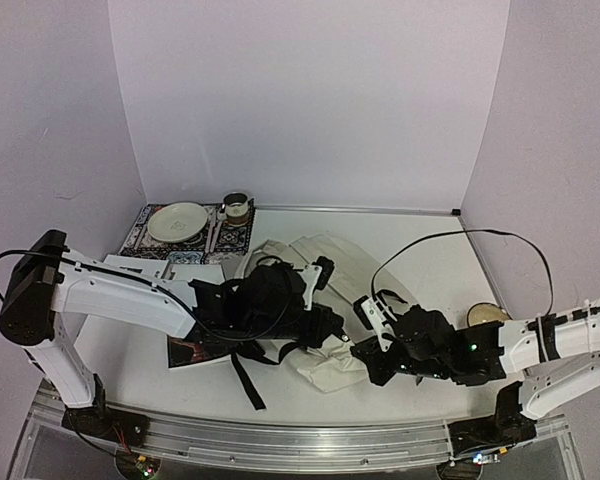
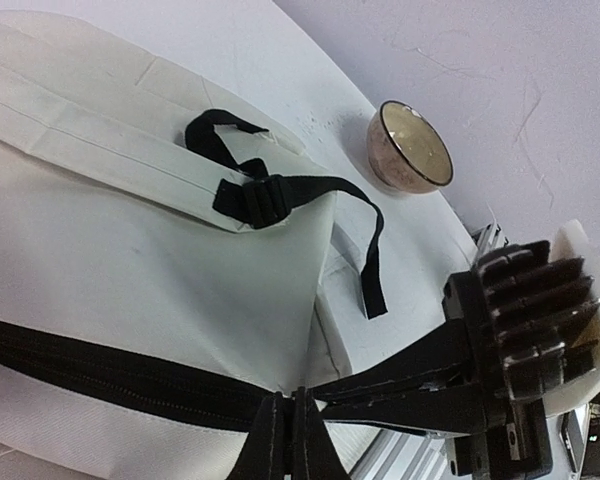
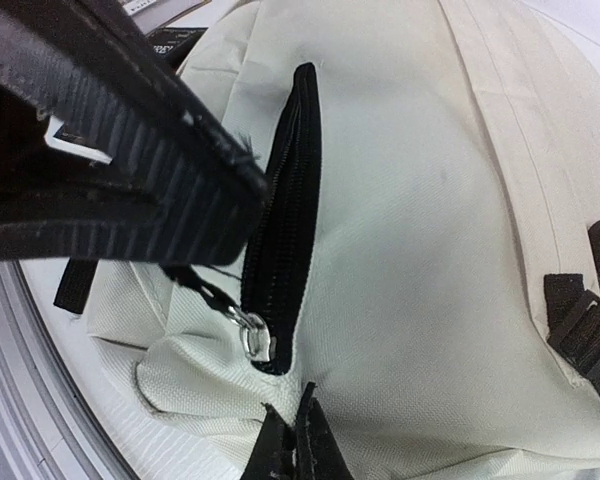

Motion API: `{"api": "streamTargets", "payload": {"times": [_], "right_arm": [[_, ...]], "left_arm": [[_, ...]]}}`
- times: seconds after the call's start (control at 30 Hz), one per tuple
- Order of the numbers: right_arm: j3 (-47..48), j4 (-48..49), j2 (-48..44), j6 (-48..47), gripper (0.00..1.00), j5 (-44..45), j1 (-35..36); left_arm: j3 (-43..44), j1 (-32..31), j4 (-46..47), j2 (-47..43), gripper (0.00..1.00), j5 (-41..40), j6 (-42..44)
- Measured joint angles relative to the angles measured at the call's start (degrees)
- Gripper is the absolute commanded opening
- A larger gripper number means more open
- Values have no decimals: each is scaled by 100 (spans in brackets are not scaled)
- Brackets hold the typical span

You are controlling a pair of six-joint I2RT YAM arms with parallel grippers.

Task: Pack the student bag
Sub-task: Zip the pocket on the back of the bag in the student bag.

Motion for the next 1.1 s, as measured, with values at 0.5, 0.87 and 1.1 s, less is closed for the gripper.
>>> {"api": "streamTargets", "payload": {"times": [0.5,0.87,1.1], "right_arm": [[-128,-754,-854,-16,0,-175,-7],[-170,-1511,-1873,1,0,21,-7],[-164,-2022,-1857,6,0,108,-7]], "left_arm": [[-213,893,-276,-215,0,-478,-426],[-213,1214,-597,-215,5,-846,-425],[-251,1364,-841,-293,52,-1097,-250]]}}
